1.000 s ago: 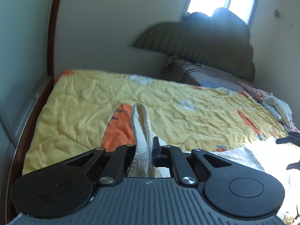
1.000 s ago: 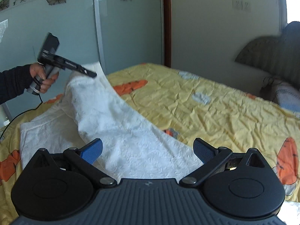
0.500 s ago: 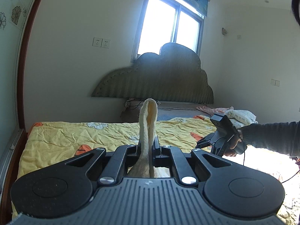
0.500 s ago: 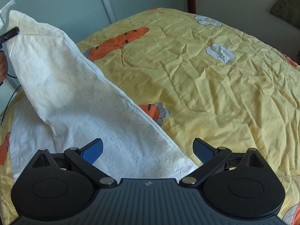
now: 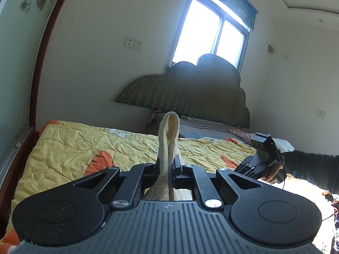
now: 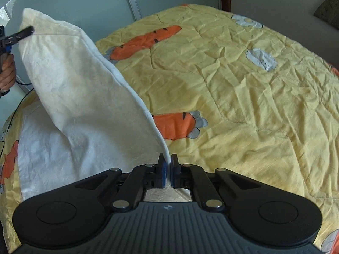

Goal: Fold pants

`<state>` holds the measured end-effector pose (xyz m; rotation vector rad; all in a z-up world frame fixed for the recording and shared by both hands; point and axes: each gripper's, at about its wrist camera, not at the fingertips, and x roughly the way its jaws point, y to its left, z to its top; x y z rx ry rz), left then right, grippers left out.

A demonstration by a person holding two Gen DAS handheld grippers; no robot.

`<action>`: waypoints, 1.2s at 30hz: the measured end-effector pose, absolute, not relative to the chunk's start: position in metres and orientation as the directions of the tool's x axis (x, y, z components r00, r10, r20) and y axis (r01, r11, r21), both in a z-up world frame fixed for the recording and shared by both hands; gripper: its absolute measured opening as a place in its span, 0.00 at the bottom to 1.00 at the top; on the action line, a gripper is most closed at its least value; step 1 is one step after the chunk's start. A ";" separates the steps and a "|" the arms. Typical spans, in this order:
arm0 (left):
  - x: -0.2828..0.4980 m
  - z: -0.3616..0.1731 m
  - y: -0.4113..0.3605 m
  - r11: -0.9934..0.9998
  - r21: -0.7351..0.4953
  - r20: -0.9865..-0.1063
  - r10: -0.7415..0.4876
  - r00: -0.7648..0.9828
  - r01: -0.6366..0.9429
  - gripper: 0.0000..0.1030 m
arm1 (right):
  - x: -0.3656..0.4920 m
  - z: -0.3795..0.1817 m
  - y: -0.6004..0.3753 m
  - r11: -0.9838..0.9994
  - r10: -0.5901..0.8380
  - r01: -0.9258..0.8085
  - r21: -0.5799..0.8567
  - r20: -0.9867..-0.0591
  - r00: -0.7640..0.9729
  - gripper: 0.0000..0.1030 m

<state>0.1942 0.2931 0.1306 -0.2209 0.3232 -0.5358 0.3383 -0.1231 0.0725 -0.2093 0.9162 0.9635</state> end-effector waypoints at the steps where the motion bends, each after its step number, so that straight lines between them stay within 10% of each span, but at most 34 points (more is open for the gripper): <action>1: 0.192 0.130 0.297 0.836 -0.308 -0.243 -0.531 0.812 0.455 0.09 | 0.323 0.083 -0.127 0.570 0.640 -0.788 0.232 -0.727 0.249 0.04; 6: 0.167 0.117 0.315 0.824 -0.408 -0.266 -0.520 0.811 0.394 0.09 | 0.223 0.100 -0.137 0.481 0.733 -0.825 0.296 -0.652 0.194 0.04; 11: 0.139 0.081 0.329 0.832 -0.503 -0.392 -0.462 0.795 0.235 0.53 | 0.189 0.067 -0.137 0.537 0.728 -0.768 0.348 -0.652 0.213 0.04; 16: 0.100 0.067 0.338 0.837 -0.536 -0.514 -0.429 0.743 0.112 0.71 | 0.192 0.067 -0.138 0.565 0.736 -0.745 0.353 -0.624 0.263 0.04; 36: 0.001 0.025 0.315 0.350 -0.895 -0.408 -0.390 0.826 -0.276 0.81 | 0.185 0.074 -0.139 0.608 0.728 -0.706 0.363 -0.609 0.315 0.04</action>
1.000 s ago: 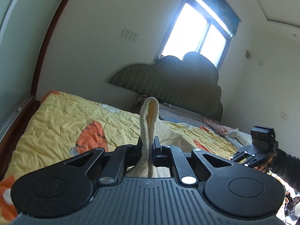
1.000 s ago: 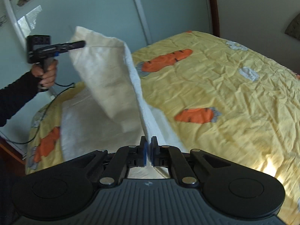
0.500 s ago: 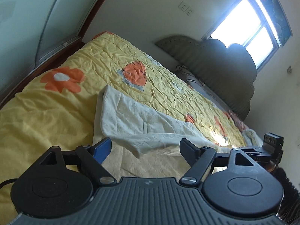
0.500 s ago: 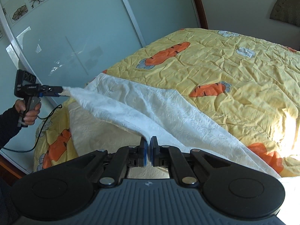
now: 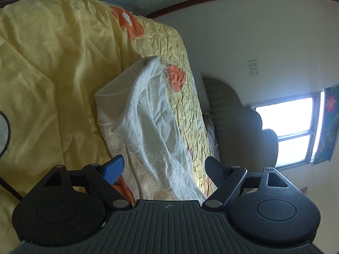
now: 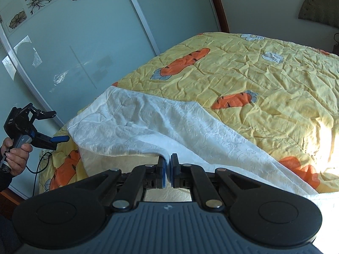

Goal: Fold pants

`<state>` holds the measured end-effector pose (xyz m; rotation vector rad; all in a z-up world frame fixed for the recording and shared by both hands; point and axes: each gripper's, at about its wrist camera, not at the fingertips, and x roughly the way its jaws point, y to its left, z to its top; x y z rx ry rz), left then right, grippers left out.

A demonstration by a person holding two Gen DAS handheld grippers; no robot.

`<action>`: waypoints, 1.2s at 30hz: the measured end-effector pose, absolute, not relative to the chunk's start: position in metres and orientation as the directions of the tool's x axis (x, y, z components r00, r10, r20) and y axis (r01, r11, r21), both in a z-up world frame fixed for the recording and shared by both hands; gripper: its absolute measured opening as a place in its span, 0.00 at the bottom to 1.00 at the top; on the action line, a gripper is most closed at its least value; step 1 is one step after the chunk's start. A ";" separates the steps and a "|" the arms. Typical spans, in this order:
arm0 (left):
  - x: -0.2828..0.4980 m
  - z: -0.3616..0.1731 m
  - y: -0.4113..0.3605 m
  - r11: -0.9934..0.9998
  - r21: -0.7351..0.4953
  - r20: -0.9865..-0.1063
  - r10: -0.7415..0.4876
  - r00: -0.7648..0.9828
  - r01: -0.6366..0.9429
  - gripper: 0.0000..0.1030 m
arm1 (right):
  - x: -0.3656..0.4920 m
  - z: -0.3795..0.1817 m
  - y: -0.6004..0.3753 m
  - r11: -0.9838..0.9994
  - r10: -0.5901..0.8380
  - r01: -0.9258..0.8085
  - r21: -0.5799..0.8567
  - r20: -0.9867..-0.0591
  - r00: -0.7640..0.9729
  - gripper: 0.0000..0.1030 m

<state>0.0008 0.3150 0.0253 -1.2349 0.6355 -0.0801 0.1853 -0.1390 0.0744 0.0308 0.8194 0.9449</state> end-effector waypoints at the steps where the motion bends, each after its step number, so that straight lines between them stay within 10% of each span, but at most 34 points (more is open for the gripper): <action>1: 0.003 0.026 0.316 0.356 -0.890 -0.416 -0.382 0.825 -0.284 0.81 | 0.185 0.075 -0.139 0.611 0.727 -0.704 0.362 -0.608 0.318 0.04; 6: 0.021 0.024 0.319 0.397 -0.853 -0.478 -0.340 0.810 -0.338 0.72 | 0.181 0.079 -0.142 0.613 0.731 -0.701 0.364 -0.599 0.328 0.04; 9: 0.036 0.027 0.315 0.507 -0.787 -0.541 -0.296 0.787 -0.351 0.03 | 0.179 0.084 -0.143 0.619 0.727 -0.702 0.352 -0.595 0.342 0.04; 17: 0.047 0.125 0.297 0.821 -0.570 -0.380 -0.241 0.893 -0.021 0.04 | 0.142 0.096 -0.144 0.630 0.696 -0.729 0.268 -0.612 0.376 0.04; 24: 0.056 0.036 0.312 0.847 -0.470 -0.687 -0.175 0.706 -0.247 0.04 | 0.092 0.042 -0.112 0.597 0.629 -0.773 0.215 -0.724 0.284 0.04; 31: 0.025 0.045 0.321 0.804 -0.534 -0.677 -0.223 0.701 -0.260 0.64 | 0.097 0.046 -0.112 0.605 0.638 -0.765 0.223 -0.710 0.298 0.04; 36: 0.004 0.058 0.285 0.705 -0.694 -0.564 -0.405 0.720 -0.147 0.65 | 0.098 0.047 -0.112 0.608 0.640 -0.762 0.222 -0.706 0.304 0.04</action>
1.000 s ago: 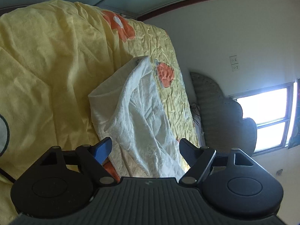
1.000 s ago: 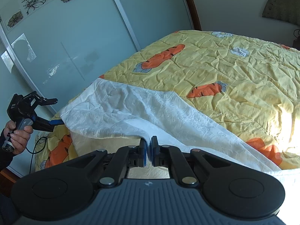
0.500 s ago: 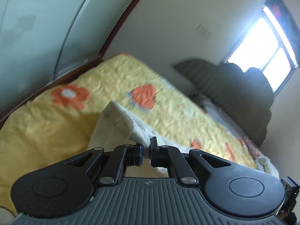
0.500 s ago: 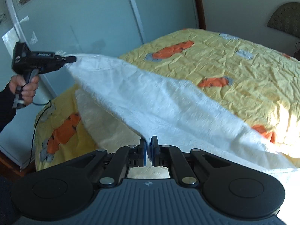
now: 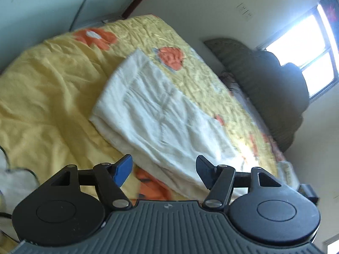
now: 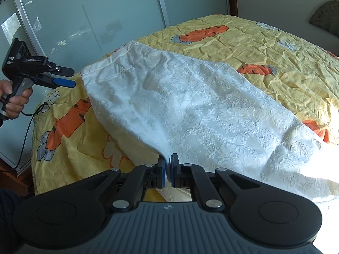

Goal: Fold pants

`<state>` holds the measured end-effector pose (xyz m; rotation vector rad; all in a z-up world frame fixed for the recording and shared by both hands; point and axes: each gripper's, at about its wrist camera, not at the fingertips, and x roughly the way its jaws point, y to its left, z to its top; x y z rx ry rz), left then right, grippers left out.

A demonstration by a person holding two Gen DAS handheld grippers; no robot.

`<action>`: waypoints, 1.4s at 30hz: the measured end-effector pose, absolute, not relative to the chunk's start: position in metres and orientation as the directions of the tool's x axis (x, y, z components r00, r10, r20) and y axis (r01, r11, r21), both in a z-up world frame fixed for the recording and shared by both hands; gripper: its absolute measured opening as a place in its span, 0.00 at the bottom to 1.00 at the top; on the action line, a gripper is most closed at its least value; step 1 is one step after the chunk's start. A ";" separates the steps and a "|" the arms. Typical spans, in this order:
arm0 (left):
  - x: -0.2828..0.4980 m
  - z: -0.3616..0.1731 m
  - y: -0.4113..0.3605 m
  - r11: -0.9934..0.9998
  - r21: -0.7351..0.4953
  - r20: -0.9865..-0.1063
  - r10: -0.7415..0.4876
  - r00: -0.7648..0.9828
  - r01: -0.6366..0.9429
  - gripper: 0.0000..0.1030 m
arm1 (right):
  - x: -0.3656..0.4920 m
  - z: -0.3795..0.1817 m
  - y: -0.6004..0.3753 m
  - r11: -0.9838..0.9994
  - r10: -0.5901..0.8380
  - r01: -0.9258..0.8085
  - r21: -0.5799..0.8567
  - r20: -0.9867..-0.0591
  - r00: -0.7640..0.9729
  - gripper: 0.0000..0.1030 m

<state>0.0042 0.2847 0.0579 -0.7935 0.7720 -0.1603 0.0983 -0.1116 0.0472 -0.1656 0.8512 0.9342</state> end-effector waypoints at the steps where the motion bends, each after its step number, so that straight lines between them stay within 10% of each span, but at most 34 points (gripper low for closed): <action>1: 0.005 0.055 0.272 0.656 -0.743 -0.530 -0.455 0.715 -0.133 0.66 | 0.098 0.047 -0.112 0.610 0.640 -0.760 0.223 -0.705 0.306 0.04; 14: 0.069 0.006 0.170 0.475 -0.819 -0.563 -0.559 0.609 -0.322 0.61 | 0.083 0.058 -0.119 0.625 0.655 -0.751 0.213 -0.666 0.356 0.04; 18: 0.075 -0.005 0.171 0.564 -0.748 -0.644 -0.488 0.589 -0.350 0.14 | 0.076 0.037 -0.117 0.644 0.630 -0.735 0.211 -0.691 0.354 0.05; 30: 0.044 -0.019 0.160 0.761 -0.648 -0.536 -0.426 0.728 -0.032 0.16 | 0.095 0.082 -0.234 0.813 0.578 -0.473 0.340 -0.566 0.588 0.29; 33: 0.038 -0.029 0.166 0.723 -0.691 -0.483 -0.451 0.751 -0.010 0.16 | 0.153 0.090 -0.302 0.931 0.323 -0.129 0.341 -0.607 0.726 0.75; 42: 0.035 -0.035 0.176 0.670 -0.742 -0.454 -0.488 0.745 -0.013 0.17 | 0.280 0.037 -0.359 0.972 -0.010 0.206 0.112 -0.859 0.512 0.73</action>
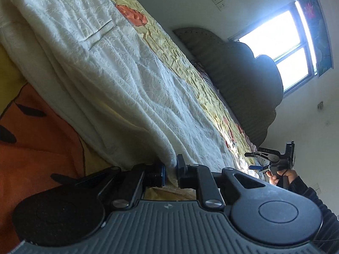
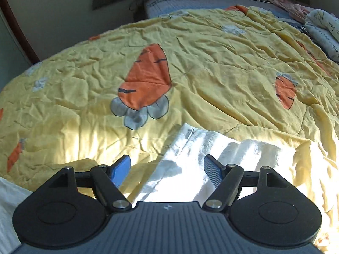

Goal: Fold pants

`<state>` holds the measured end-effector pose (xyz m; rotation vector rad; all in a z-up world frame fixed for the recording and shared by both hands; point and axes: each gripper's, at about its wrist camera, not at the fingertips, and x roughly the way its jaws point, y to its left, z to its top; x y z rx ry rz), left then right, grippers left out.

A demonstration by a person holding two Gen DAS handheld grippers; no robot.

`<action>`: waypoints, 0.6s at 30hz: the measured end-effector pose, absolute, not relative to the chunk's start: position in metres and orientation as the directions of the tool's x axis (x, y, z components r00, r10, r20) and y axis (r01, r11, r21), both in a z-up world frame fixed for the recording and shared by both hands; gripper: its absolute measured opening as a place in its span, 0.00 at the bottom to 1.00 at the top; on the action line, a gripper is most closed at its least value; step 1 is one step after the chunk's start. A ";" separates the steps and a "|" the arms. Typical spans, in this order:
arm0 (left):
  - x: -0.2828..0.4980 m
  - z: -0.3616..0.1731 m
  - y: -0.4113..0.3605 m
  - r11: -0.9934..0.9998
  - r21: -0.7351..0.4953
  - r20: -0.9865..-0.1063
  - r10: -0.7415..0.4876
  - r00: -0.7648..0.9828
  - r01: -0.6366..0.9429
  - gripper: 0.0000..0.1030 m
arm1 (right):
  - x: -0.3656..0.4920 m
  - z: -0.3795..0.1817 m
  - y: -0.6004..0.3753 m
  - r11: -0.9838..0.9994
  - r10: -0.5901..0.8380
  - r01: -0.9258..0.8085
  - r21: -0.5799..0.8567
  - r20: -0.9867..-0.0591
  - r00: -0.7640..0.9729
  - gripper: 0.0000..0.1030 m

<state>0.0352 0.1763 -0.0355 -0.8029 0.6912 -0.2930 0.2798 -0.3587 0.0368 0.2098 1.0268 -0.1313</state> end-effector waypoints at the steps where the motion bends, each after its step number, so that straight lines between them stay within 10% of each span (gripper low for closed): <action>1: 0.035 -0.036 0.177 0.669 -0.743 -0.453 -0.489 0.746 -0.013 0.18 | 0.283 0.033 -0.357 0.976 -0.016 0.198 0.096 -0.865 0.502 0.73; 7: 0.035 -0.036 0.175 0.663 -0.748 -0.448 -0.492 0.746 -0.012 0.18 | 0.288 0.017 -0.356 0.985 -0.013 0.159 0.071 -0.881 0.473 0.46; 15: 0.035 -0.036 0.176 0.662 -0.750 -0.446 -0.493 0.747 -0.012 0.18 | 0.295 0.015 -0.360 0.981 0.008 0.166 0.097 -0.883 0.469 0.42; 18: 0.035 -0.036 0.176 0.662 -0.749 -0.446 -0.492 0.747 -0.011 0.18 | 0.291 0.016 -0.368 0.972 0.028 0.192 0.138 -0.874 0.486 0.25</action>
